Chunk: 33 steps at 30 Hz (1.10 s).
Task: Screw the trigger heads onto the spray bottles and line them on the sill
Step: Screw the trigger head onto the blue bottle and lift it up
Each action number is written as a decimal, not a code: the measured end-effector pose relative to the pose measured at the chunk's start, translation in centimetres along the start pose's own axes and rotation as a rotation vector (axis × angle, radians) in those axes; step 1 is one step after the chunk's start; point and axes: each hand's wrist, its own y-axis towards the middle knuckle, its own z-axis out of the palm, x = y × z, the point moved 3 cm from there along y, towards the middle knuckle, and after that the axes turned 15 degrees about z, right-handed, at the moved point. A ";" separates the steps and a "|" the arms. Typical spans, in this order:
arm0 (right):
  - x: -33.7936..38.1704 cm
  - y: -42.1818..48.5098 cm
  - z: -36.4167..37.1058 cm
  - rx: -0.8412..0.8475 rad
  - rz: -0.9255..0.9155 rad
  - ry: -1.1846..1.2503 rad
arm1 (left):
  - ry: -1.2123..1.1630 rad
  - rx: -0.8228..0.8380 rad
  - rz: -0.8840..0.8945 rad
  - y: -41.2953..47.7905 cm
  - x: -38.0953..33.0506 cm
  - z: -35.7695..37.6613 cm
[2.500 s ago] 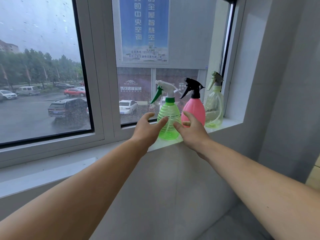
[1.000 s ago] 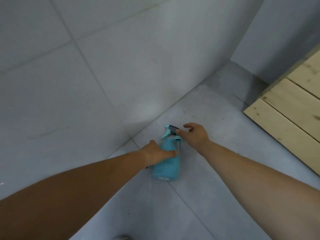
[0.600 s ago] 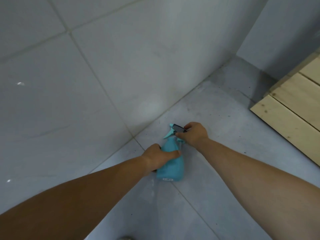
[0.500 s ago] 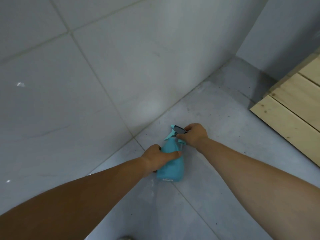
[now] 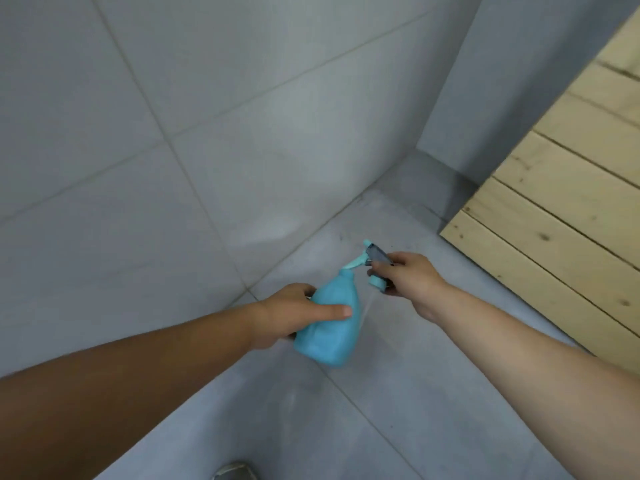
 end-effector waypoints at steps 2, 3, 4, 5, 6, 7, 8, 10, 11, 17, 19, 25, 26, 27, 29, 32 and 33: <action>1.0 -2.9 -2.6 0.002 -0.031 0.026 | 0.036 0.028 0.049 -1.9 -2.5 0.5; 1.5 -4.4 -4.0 -0.006 -0.048 0.038 | 0.048 0.030 0.074 -3.0 -3.6 0.8; 1.9 -6.0 -5.3 -0.015 -0.064 0.056 | 0.056 0.023 0.097 -4.1 -4.8 1.2; 2.4 -7.9 -6.6 -0.025 -0.087 0.065 | 0.058 0.008 0.118 -5.3 -6.0 1.7; 3.0 -9.5 -7.7 -0.029 -0.113 0.078 | 0.054 -0.001 0.142 -6.4 -7.0 2.2; 3.5 -11.2 -8.9 -0.037 -0.138 0.089 | 0.053 -0.006 0.164 -7.5 -8.0 2.7; 3.9 -13.1 -10.0 -0.045 -0.164 0.111 | 0.059 -0.002 0.188 -8.7 -9.1 3.3; 4.8 -16.9 -12.2 -0.070 -0.234 0.154 | 0.085 0.030 0.228 -11.1 -11.3 4.6; 5.2 -18.7 -13.1 -0.082 -0.265 0.177 | 0.095 0.045 0.244 -12.1 -12.2 5.2; 7.1 -28.9 -17.9 -0.159 -0.495 0.331 | 0.155 0.070 0.342 -17.6 -16.7 8.7; 7.2 -31.2 -19.4 -0.195 -0.547 0.434 | 0.168 0.093 0.348 -18.7 -16.9 9.7; 5.8 -34.7 -21.9 -0.239 -0.589 0.626 | 0.170 0.084 0.348 -21.3 -16.7 12.4; 5.5 -35.0 -21.8 -0.229 -0.591 0.629 | 0.171 0.074 0.349 -21.6 -16.7 12.8; 5.4 -35.2 -21.6 -0.222 -0.589 0.625 | 0.170 0.063 0.350 -21.7 -16.7 13.2; 4.9 -35.5 -20.9 -0.209 -0.585 0.604 | 0.169 0.057 0.358 -21.9 -16.7 13.9; 4.0 -35.2 -19.4 -0.167 -0.563 0.498 | 0.185 0.071 0.375 -22.0 -16.8 14.7; 3.7 -35.0 -18.8 -0.134 -0.543 0.452 | 0.189 0.080 0.380 -22.0 -16.8 14.8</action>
